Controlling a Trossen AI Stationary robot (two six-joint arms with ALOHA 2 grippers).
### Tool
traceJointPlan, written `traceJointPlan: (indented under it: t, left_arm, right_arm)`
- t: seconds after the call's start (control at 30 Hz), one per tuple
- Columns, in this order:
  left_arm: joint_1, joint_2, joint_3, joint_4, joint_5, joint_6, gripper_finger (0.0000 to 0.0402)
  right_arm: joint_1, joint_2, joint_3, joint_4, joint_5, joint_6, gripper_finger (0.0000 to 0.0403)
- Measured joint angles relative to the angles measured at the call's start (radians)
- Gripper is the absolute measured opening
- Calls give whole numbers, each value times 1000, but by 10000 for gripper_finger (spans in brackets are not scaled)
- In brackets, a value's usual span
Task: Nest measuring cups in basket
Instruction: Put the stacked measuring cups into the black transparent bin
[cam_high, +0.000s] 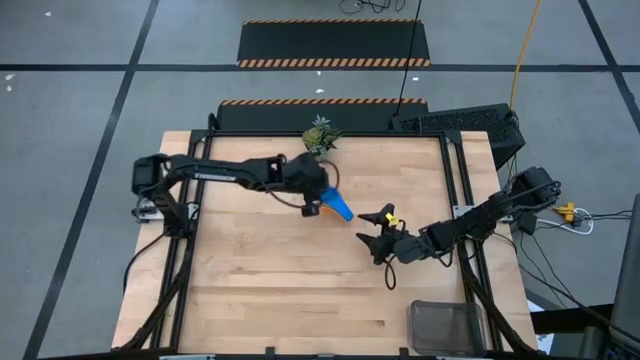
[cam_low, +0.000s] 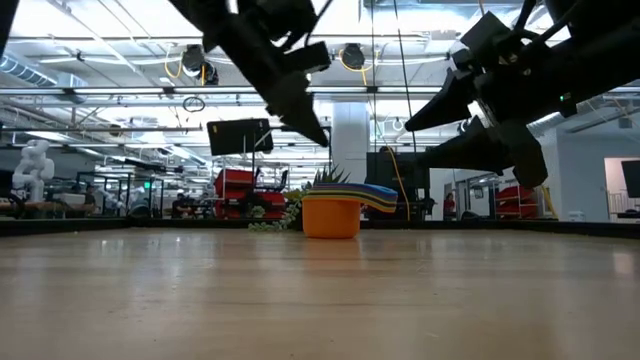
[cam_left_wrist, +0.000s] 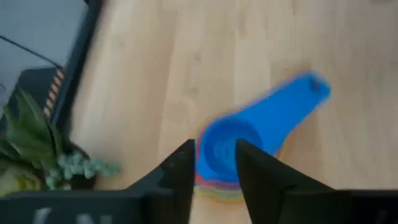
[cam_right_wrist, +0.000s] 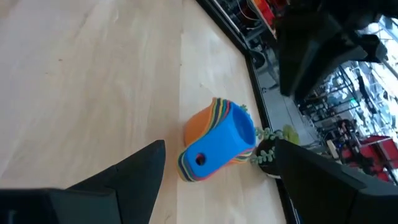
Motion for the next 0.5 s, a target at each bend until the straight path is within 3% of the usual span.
traceJointPlan:
  t: [0.27,0.5]
  left_arm:
    - [32,113,95,-69,3,95,33]
    - [67,95,87,-85,3,95,5]
  right_arm:
    - [-6,2,0,-20,-21,-16,297]
    - [-30,128,1,113,-20,-137,297]
